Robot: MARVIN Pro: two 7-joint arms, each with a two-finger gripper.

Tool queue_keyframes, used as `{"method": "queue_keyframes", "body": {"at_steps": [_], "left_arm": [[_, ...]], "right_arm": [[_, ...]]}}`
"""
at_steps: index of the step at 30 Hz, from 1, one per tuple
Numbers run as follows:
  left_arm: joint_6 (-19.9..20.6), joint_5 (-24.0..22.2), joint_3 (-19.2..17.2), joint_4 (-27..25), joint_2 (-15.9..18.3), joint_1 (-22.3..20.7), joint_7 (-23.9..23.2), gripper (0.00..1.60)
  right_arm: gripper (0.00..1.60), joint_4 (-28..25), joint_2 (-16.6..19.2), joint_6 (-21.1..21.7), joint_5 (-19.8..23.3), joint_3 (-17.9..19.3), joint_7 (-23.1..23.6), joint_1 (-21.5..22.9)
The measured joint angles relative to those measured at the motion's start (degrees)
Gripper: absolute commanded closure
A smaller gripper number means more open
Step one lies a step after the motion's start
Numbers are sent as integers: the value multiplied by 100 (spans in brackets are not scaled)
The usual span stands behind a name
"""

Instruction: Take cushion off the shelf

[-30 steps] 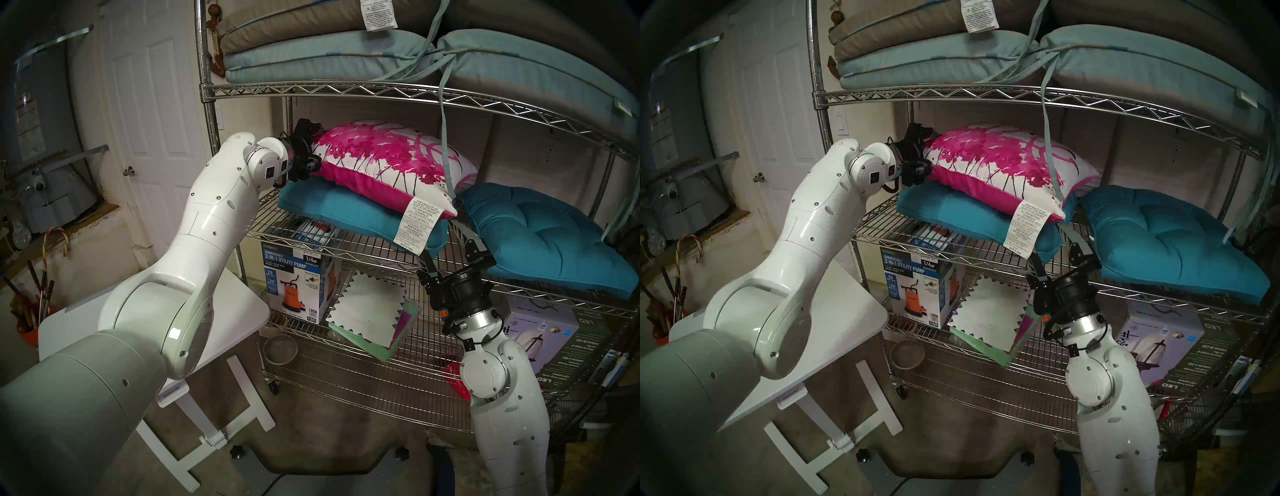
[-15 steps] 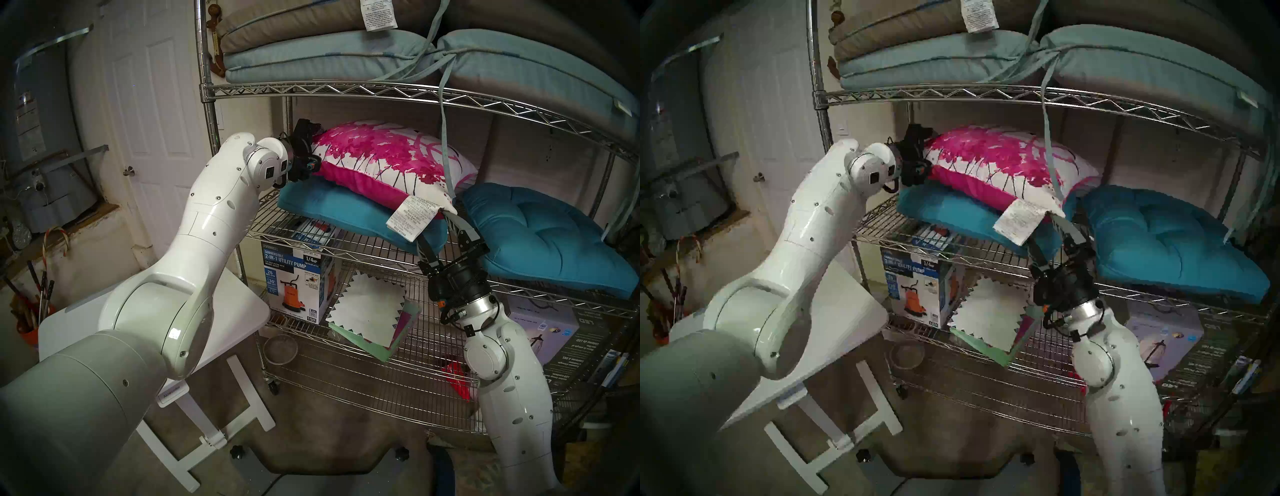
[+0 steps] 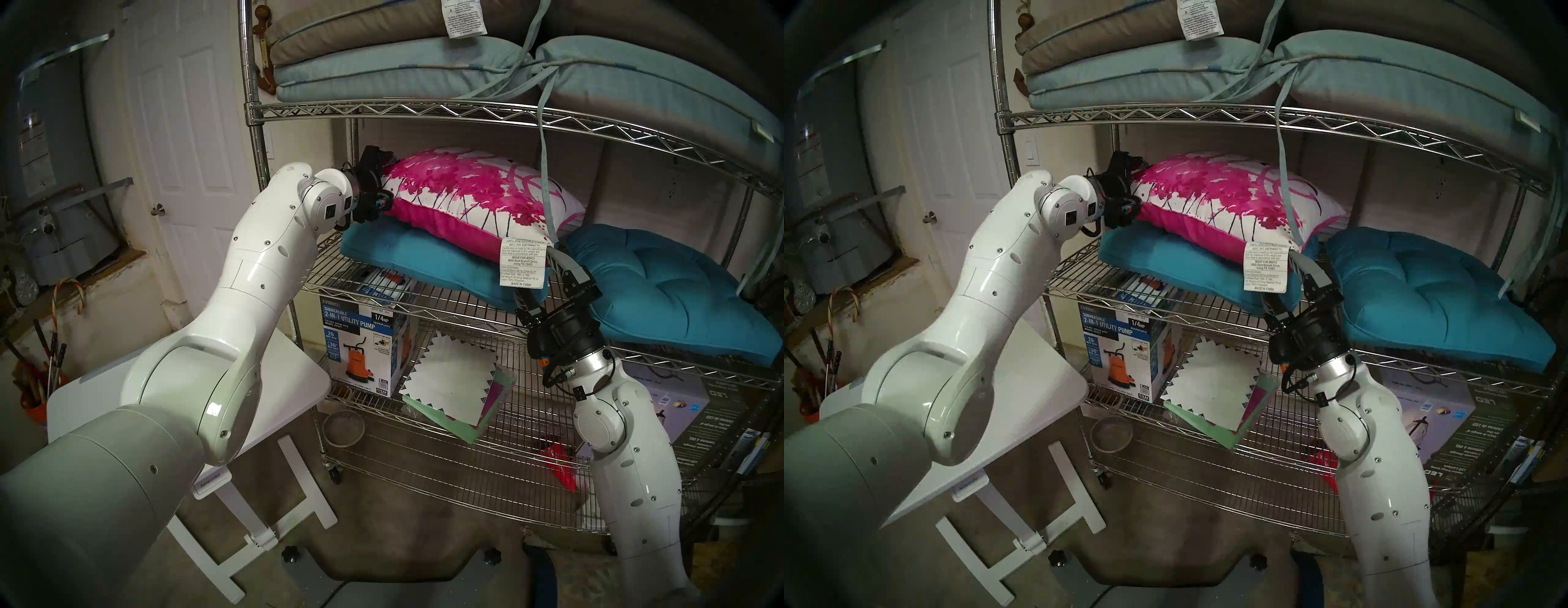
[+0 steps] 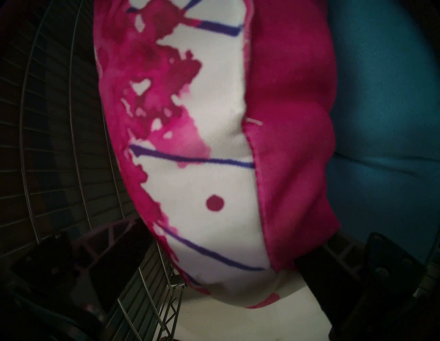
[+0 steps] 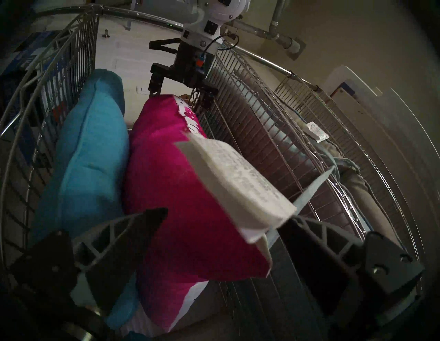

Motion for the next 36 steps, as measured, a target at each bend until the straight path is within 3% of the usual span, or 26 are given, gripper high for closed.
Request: {"method": "queue_keyframes", "body": {"at_steps": [14,36], "left_arm": [[-3,1,-4,-1,-1,2,-2,0],[-11,1,-7,-10,-6,8,-10,0]], "right_arm": [[0,486,88,-82,-53,-98,1,555],[0,694,186,-272,-22,-34,-9,888]]}}
